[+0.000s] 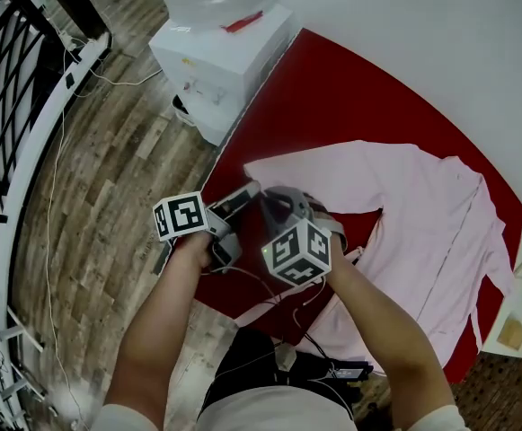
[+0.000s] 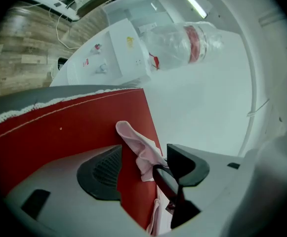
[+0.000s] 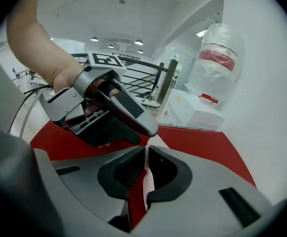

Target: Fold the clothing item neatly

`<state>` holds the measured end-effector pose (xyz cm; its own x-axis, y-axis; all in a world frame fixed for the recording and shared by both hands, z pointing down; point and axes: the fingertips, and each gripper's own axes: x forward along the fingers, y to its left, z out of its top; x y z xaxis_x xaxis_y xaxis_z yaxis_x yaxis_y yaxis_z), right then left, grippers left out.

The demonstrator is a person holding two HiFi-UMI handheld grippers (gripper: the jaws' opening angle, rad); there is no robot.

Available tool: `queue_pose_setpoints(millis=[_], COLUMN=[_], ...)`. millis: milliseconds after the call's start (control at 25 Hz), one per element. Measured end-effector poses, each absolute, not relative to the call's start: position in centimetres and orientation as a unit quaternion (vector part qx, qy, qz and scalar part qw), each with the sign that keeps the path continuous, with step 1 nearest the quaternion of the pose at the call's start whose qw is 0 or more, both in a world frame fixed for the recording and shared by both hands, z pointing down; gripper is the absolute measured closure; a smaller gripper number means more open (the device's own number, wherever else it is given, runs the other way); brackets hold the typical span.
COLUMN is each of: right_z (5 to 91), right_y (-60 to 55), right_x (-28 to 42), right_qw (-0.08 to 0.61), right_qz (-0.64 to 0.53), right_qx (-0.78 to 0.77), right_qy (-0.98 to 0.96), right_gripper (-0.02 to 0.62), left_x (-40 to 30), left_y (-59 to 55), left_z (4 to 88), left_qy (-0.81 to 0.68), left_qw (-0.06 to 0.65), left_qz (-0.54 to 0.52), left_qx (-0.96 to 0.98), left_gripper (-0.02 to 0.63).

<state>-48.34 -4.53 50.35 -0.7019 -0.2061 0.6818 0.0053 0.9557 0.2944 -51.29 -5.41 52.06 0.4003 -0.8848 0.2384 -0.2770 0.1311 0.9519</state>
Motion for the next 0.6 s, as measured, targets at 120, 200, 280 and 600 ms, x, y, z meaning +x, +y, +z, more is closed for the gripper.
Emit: queue_pose_setpoints(millis=[120,200,280,600], right_z=[50.3,50.2,50.0,49.3], right_y=[-4.3,-4.1,-4.0,-4.0], right_x=[-48.4,-48.4,-48.5,-48.1], right_qw=[0.380,0.378,0.376,0.365], right_qz=[-0.141,-0.145,-0.149,-0.152], right_qx=[0.051,0.046,0.044,0.048], right_qy=[-0.913,-0.913,-0.914,-0.917], right_gripper=[0.561,0.561,0.561,0.561], left_x=[-51.4,-51.7,-52.0,-53.6], left_y=[-6.3,-6.9,-7.6,-9.4], left_z=[52.9,53.3,53.4,54.4], left_qy=[-0.479,-0.483,-0.486,-0.537], left_qw=[0.593,0.599,0.603,0.596], left_qz=[-0.264,-0.265,-0.257,-0.209], left_qx=[0.590,0.582,0.579,0.559], left_gripper=[0.337,0.338,0.337,0.345])
